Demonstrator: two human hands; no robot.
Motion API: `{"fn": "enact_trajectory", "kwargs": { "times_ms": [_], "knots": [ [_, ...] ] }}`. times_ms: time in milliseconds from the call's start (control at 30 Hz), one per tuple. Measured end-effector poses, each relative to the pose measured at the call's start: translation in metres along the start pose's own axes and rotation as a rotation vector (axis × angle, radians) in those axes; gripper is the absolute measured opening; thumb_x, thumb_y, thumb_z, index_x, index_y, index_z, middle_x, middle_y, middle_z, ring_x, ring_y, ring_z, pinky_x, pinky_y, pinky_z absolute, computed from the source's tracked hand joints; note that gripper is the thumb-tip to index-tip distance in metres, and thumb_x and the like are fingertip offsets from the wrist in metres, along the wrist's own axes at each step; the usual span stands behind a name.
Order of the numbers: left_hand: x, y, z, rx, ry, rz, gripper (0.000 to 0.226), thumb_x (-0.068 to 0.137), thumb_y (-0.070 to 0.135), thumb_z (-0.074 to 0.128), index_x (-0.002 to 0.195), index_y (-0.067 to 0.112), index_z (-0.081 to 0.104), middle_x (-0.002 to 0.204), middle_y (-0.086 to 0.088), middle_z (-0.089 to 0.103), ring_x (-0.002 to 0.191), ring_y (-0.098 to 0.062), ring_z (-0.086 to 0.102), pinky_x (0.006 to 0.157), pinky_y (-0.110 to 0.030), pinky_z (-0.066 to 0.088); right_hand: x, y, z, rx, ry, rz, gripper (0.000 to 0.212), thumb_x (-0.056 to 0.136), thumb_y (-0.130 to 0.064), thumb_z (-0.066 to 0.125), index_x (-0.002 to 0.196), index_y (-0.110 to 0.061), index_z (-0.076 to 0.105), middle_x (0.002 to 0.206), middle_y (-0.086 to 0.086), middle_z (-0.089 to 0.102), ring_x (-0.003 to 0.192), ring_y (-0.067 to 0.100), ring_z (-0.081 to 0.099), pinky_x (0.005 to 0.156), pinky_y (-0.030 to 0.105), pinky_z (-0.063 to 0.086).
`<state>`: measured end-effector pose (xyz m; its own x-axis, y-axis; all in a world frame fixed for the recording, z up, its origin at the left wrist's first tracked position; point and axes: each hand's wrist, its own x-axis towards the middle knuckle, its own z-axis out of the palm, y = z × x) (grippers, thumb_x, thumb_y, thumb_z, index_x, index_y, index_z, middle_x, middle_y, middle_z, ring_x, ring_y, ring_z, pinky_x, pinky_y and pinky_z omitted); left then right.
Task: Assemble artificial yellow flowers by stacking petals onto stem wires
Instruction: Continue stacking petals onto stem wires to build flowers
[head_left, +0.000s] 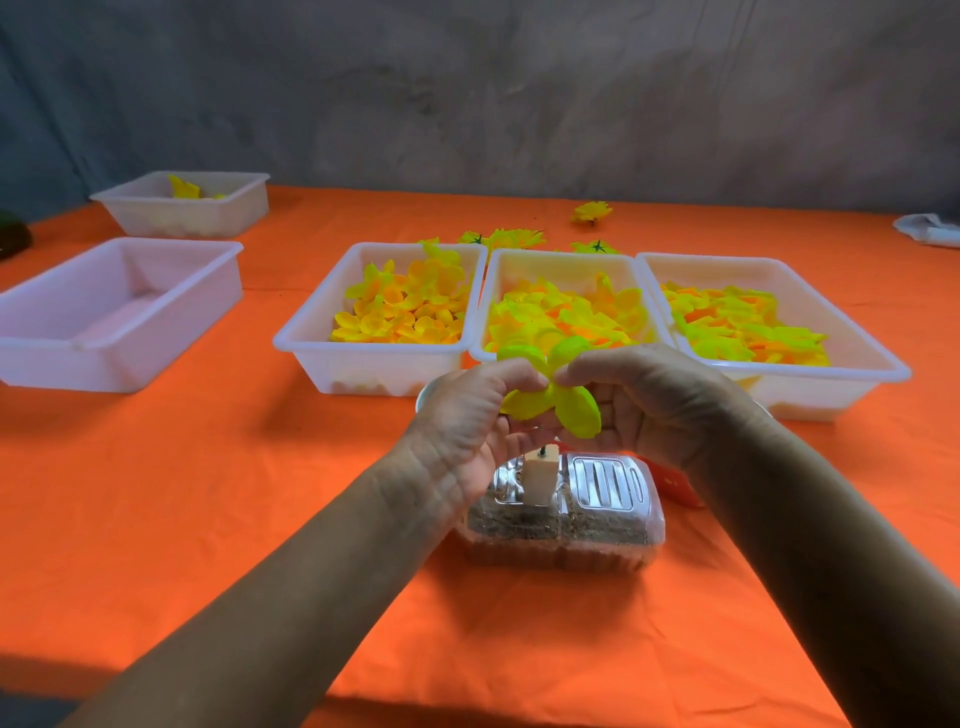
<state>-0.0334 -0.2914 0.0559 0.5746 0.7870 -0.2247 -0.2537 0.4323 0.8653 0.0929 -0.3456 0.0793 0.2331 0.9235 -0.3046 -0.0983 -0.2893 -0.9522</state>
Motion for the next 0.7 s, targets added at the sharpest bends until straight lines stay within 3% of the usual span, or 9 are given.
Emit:
{"fn": "enact_trajectory", "kwargs": {
  "times_ms": [167,367,700],
  "knots": [
    [-0.0005,-0.0004,0.0011,0.060,0.008,0.036,0.005,0.083,0.006,0.063,0.087,0.008,0.065,0.073,-0.007,0.068,0.055,-0.016,0.065,0.051,-0.025,0.053,0.0001,0.0002,0.0012,-0.003,-0.006,-0.018,0.012,0.083,-0.007,0.058,0.093,-0.004,0.063,0.076,0.014,0.069,0.053,0.019,0.066,0.051,0.025,0.054],
    [0.0001,-0.0003,0.0016,0.090,0.031,0.071,0.003,0.083,0.008,0.065,0.086,0.008,0.065,0.081,-0.010,0.067,0.061,-0.018,0.064,0.053,-0.028,0.052,-0.0013,-0.0008,-0.0008,-0.008,0.014,-0.083,0.003,0.082,-0.006,0.060,0.083,-0.005,0.064,0.066,0.011,0.069,0.051,0.018,0.065,0.046,0.024,0.051],
    [0.0001,0.0021,0.0019,0.080,0.006,-0.071,0.003,0.085,0.010,0.061,0.083,0.008,0.062,0.071,-0.007,0.063,0.052,-0.013,0.059,0.048,-0.023,0.051,0.0028,0.0016,-0.0027,0.173,-0.113,0.092,0.012,0.086,-0.008,0.054,0.077,-0.008,0.061,0.059,0.007,0.068,0.044,0.012,0.062,0.046,0.022,0.053]
  ]
}}
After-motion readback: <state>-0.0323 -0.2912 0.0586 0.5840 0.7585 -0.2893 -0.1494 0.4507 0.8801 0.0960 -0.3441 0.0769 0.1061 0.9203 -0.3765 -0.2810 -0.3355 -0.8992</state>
